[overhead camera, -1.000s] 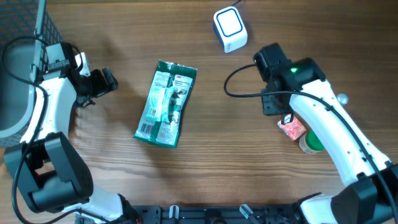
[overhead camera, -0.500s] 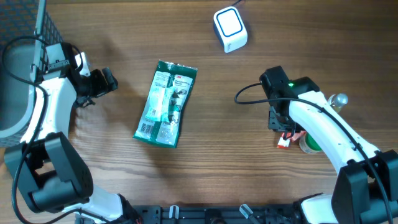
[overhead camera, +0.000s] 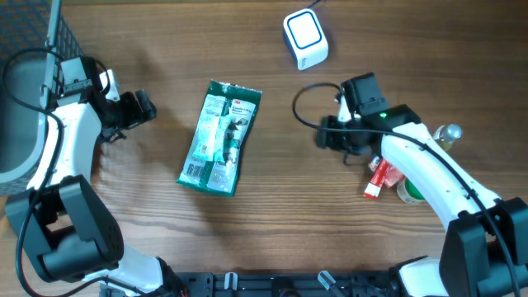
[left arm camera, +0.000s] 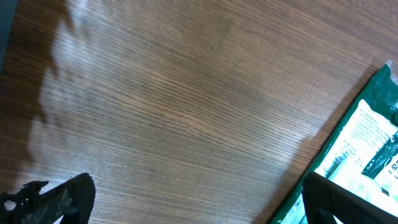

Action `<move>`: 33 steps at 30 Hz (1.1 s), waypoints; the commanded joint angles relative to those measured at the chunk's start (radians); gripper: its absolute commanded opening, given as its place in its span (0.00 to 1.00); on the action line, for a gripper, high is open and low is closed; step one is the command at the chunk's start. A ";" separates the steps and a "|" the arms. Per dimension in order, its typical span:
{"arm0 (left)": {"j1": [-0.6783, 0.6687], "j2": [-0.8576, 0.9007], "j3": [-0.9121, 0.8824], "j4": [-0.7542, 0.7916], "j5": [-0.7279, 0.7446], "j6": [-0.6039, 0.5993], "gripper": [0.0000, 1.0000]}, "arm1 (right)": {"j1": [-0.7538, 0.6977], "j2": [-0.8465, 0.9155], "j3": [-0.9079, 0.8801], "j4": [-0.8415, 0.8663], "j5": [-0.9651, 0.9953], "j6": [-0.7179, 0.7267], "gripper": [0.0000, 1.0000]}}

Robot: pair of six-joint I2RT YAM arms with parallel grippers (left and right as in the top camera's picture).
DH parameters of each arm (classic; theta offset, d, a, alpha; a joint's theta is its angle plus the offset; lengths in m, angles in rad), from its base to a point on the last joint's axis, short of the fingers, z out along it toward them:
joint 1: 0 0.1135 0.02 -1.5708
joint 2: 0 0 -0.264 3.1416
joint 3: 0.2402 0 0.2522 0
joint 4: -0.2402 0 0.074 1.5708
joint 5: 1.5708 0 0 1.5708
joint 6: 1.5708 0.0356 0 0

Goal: Scan the item barcode
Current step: 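Move the right gripper to the light green wipes pack and grasp it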

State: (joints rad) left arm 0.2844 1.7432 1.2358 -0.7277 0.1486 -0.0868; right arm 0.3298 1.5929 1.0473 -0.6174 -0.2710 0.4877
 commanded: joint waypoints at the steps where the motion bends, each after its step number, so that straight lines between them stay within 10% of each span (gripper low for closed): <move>1: 0.010 0.008 -0.006 -0.001 0.008 0.008 1.00 | 0.092 0.009 -0.020 0.165 -0.171 0.111 0.55; 11: 0.010 0.008 -0.006 -0.001 0.008 0.008 1.00 | 0.511 0.243 -0.037 0.709 0.233 0.241 0.61; 33: 0.010 0.008 -0.006 -0.001 0.008 0.008 1.00 | 0.528 0.426 -0.037 1.025 0.339 0.229 0.49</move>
State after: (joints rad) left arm 0.2844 1.7432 1.2358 -0.7284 0.1478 -0.0868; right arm 0.8585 1.9961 1.0107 0.3981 0.0910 0.6956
